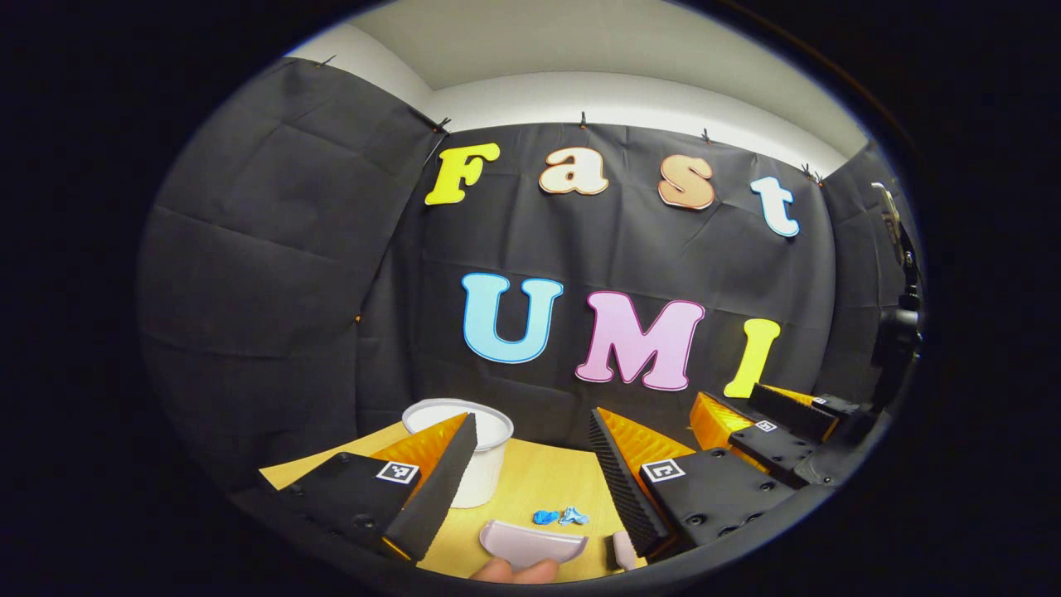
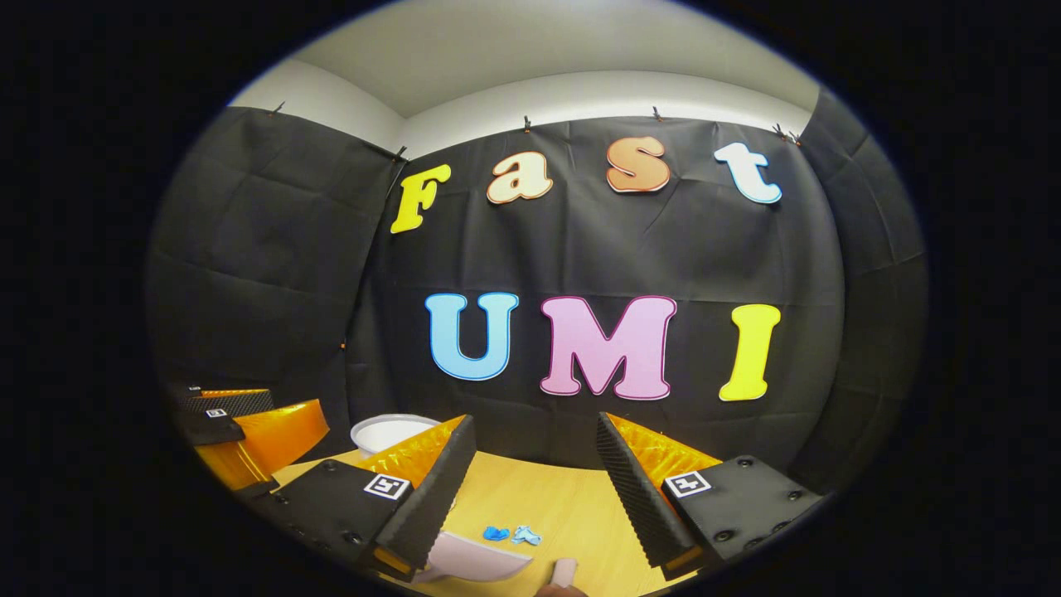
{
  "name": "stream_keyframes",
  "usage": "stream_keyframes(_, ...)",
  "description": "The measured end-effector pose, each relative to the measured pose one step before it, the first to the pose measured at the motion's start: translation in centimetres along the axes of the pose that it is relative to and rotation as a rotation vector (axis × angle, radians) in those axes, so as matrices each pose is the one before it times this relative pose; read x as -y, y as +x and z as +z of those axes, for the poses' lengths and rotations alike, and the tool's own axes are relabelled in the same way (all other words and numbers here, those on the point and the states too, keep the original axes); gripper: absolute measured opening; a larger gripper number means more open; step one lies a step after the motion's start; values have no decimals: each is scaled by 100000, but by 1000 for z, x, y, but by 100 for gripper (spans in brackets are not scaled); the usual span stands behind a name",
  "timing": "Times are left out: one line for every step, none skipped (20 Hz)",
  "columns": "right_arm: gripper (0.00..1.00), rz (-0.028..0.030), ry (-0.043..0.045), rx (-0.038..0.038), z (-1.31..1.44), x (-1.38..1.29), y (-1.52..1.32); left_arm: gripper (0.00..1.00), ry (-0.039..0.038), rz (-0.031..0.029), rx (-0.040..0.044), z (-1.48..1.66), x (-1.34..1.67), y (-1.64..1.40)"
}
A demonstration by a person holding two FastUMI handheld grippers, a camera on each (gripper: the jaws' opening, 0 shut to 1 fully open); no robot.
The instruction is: Pick up the small broom and dustpan from the desktop, sweep the trash into the dustpan with the broom, and then empty the trash into the garbage bin.
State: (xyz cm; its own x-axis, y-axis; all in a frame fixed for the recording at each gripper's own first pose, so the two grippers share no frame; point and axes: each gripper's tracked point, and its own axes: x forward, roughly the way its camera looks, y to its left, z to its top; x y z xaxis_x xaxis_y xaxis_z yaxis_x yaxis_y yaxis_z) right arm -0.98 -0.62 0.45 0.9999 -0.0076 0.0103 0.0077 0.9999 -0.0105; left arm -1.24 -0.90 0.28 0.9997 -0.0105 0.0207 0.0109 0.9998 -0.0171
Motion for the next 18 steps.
stream_keyframes(90,100,-235,18,-9,8,3,80,-347,69,-122,0,-46,-30)
stream_keyframes(90,179,90,-109,16,-73,-7,80,-280,82,-33,7,-62,-28)
stream_keyframes(90,137,327,-228,-94,-78,48,80,-120,31,116,83,12,24)
stream_keyframes(90,-6,86,-218,11,-29,-59,80,-10,-191,175,32,78,13)
stream_keyframes(90,-251,-103,-72,-24,83,-60,80,189,-12,12,71,-2,-6)
stream_keyframes(90,-120,-165,61,41,64,-61,80,218,-189,-12,-79,11,-85)
stream_keyframes(95,-238,-25,129,30,23,71,80,173,-296,-70,69,54,94)
stream_keyframes(95,-49,-1,-39,-19,-31,-76,80,174,-269,-184,-89,-6,-86)
stream_keyframes(95,16,-1,-309,-43,-79,-6,80,185,-96,-243,-73,33,-30)
stream_keyframes(95,151,-66,-348,-144,-26,-81,80,34,-76,107,59,-88,-45)
stream_keyframes(95,-54,-93,187,84,-73,-20,80,-87,-82,176,39,-21,-114)
stream_keyframes(95,-79,-232,207,49,-19,-38,80,-203,18,188,-22,-3,41)
stream_keyframes(95,-30,-16,64,-95,6,-46,80,-199,207,-69,37,-66,-57)
stream_keyframes(95,0,51,-107,4,-22,6,80,-195,253,93,-15,-75,49)
stream_keyframes(95,-114,120,-89,-48,-4,66,79,-102,194,-21,2,-74,-123)
stream_keyframes(95,26,149,-226,-30,-1,33,80,-167,187,-49,-55,-73,-13)
stream_keyframes(95,-29,34,-227,-97,-55,104,80,-149,87,-26,72,-22,25)
stream_keyframes(95,176,-78,-252,-9,-95,50,80,-229,164,46,-109,-92,-17)
